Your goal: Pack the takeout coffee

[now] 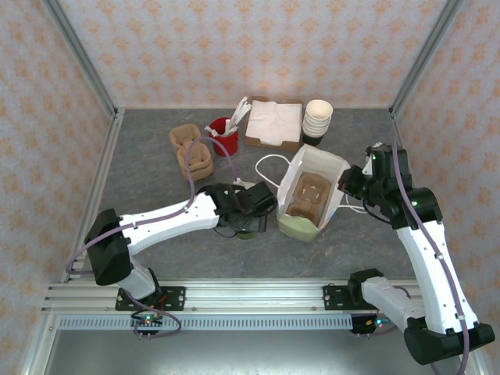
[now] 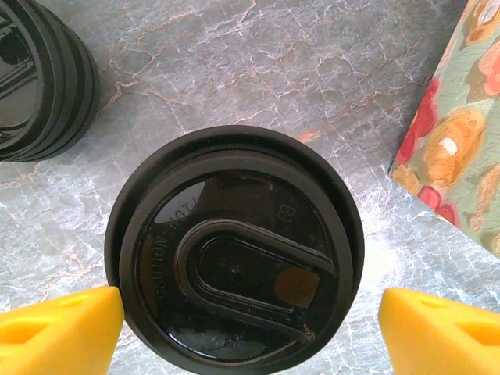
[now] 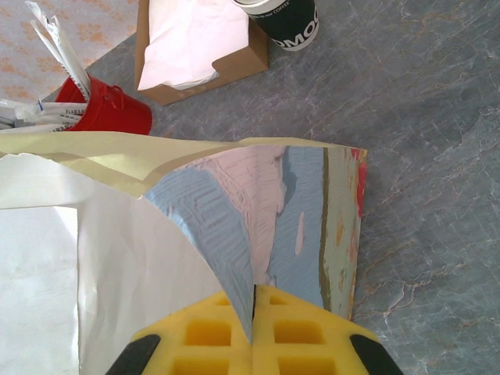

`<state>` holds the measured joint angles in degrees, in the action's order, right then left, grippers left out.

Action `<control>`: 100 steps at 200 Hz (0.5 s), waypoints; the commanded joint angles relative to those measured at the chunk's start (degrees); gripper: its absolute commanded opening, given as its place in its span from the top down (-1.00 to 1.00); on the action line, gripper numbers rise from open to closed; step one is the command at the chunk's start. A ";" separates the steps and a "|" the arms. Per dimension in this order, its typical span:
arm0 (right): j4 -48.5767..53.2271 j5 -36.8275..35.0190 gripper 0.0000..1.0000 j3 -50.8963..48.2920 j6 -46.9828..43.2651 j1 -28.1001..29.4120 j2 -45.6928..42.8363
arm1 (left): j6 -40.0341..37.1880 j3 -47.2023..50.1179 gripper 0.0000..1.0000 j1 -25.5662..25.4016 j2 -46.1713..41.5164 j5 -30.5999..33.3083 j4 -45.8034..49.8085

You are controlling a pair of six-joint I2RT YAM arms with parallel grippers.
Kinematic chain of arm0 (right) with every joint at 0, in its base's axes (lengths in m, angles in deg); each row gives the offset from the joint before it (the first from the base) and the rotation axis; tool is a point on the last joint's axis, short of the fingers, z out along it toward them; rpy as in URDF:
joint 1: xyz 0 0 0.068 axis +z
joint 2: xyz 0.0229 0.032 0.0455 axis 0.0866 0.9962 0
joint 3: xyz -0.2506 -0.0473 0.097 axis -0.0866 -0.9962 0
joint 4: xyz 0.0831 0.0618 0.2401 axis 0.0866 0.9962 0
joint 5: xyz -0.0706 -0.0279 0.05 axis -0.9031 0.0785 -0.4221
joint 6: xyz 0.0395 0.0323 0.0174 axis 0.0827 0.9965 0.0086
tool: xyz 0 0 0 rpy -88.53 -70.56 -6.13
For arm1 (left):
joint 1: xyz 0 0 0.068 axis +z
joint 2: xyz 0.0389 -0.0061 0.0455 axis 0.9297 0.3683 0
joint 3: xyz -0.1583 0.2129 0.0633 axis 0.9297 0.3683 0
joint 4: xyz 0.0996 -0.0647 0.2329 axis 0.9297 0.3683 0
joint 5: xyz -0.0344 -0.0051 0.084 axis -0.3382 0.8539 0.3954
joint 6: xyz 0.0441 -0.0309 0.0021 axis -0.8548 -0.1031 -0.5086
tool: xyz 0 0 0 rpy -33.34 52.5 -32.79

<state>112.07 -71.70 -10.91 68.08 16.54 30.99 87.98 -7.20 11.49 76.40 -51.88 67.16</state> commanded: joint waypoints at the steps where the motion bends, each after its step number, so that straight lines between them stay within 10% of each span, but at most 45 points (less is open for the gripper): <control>1: 1.62 -1.24 1.00 1.63 0.00 0.12 0.09 | 1.40 -0.41 -0.69 0.16 -0.10 1.89 0.40; 100: 1.76 -1.15 1.00 1.83 -0.23 0.12 0.27 | 2.01 0.06 -0.73 0.73 0.68 2.23 -0.57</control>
<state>112.18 -71.70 -10.58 68.08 16.54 31.47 88.46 -7.20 11.55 76.40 -51.84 67.05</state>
